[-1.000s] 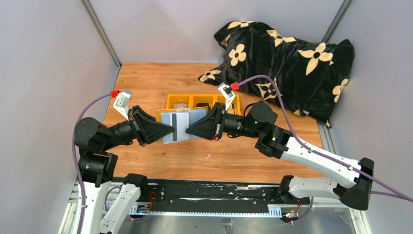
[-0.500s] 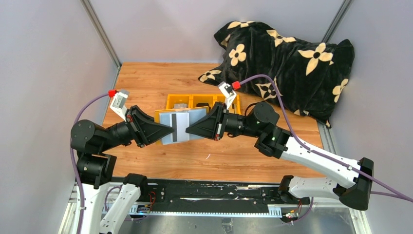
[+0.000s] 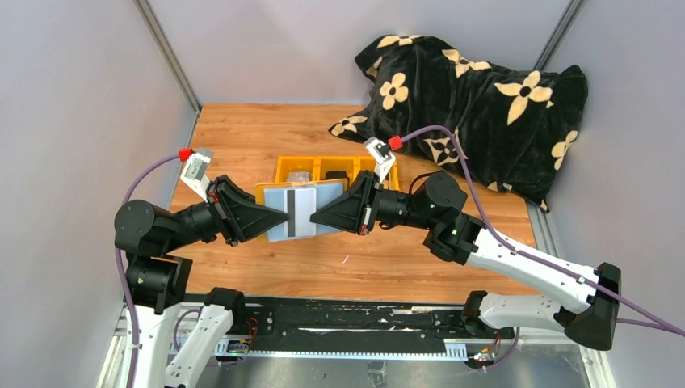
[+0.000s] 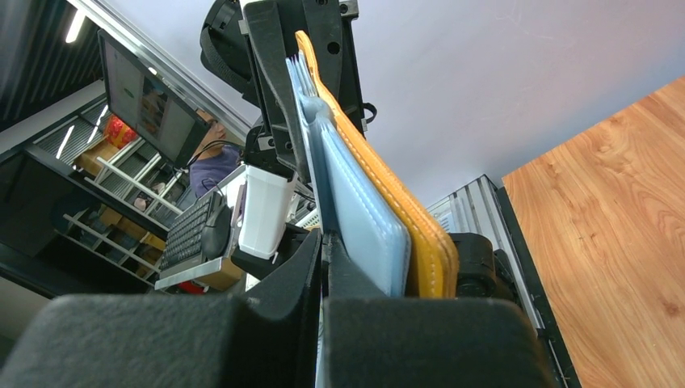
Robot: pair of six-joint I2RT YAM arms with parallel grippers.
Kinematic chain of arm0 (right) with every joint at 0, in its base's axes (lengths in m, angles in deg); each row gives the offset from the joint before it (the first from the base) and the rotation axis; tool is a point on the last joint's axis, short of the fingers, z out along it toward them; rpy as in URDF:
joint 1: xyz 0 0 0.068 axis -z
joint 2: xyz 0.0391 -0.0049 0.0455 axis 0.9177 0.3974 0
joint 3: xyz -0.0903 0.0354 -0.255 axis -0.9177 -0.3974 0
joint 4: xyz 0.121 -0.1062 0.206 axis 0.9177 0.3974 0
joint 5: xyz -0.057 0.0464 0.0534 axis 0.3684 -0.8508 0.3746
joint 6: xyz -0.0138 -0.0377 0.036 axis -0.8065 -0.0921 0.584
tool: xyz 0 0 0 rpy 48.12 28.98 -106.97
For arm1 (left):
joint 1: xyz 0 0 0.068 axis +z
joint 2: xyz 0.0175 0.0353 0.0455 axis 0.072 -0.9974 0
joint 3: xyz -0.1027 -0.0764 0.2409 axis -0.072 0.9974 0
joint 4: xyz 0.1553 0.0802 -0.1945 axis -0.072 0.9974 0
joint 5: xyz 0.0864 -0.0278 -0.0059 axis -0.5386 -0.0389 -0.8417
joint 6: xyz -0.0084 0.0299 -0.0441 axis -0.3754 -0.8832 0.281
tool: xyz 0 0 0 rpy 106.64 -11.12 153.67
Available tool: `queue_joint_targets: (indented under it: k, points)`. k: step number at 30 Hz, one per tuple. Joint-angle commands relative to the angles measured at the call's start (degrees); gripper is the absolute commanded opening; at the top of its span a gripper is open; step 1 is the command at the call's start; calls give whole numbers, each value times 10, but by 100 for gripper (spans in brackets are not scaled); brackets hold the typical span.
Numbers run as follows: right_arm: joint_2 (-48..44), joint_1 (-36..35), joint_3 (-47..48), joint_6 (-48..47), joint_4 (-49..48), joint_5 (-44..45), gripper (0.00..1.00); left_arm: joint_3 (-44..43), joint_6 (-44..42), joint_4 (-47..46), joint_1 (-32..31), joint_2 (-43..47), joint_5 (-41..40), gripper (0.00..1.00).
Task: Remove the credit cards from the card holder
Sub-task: Remove the credit card from the card holder.
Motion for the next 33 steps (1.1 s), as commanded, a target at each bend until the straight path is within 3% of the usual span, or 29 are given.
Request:
queue_joint_targets:
  k: [1, 23, 28, 31, 33]
  points:
    - [-21, 9, -10, 1, -15, -14, 0, -20, -9, -11, -4, 4, -4, 0]
    - [-43, 8, -20, -3, 6, -25, 2, -43, -29, 9, -4, 0, -15, 0]
    - [-34, 8, -14, 7, -10, -39, 9, -44, -21, 4, -4, 0, -12, 0]
    - [-18, 7, -4, 17, -26, -52, 22, -43, -20, 5, -4, 0, -11, 0]
    - [-9, 7, 2, 24, -37, -54, 25, -43, -19, 5, -4, 1, -10, 0]
